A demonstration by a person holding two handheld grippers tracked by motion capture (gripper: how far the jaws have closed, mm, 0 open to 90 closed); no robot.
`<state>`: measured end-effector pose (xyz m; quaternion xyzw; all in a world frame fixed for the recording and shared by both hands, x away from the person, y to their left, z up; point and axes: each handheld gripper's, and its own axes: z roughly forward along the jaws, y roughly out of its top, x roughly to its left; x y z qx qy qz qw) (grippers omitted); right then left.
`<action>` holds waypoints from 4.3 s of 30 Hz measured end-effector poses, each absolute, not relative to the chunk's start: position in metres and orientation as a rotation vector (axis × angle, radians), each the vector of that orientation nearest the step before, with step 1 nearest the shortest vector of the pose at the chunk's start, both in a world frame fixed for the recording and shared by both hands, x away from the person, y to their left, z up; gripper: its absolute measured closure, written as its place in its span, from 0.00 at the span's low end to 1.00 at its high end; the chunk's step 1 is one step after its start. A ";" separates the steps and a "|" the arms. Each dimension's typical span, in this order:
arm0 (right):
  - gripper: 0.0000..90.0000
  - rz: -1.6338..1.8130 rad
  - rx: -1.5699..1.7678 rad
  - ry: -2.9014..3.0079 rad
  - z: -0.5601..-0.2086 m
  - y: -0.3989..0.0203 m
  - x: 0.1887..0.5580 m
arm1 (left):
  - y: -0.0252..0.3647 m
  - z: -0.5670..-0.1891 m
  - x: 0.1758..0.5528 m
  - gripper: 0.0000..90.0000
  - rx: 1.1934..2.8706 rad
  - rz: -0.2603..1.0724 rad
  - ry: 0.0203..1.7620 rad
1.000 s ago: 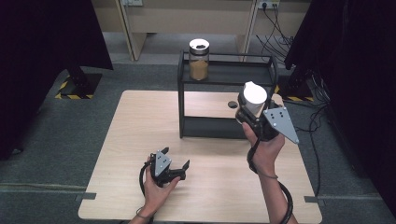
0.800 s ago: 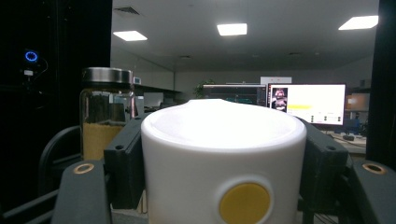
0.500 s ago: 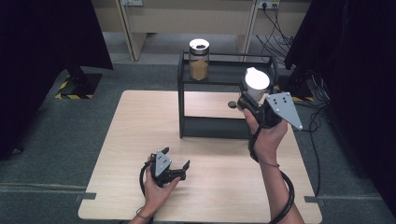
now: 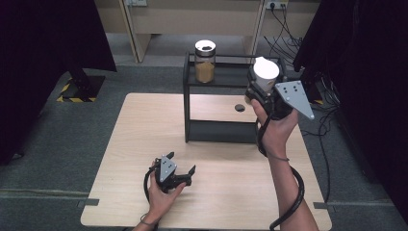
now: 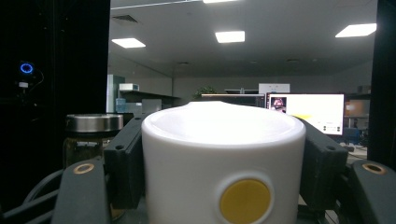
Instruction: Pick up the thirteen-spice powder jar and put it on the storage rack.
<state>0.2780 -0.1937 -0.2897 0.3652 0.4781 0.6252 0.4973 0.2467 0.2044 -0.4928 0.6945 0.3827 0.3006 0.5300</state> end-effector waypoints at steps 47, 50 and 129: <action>0.34 1.391 1.003 1.212 -0.240 -0.181 0.361 | 0.204 -0.493 0.247 0.03 1.664 0.717 0.900; 0.34 1.388 1.016 1.211 -0.242 -0.181 0.364 | 0.204 -0.493 0.246 0.03 1.664 0.718 0.897; 0.01 1.466 0.945 1.263 -0.251 -0.200 0.347 | 0.203 -0.493 0.246 0.03 1.667 0.719 0.890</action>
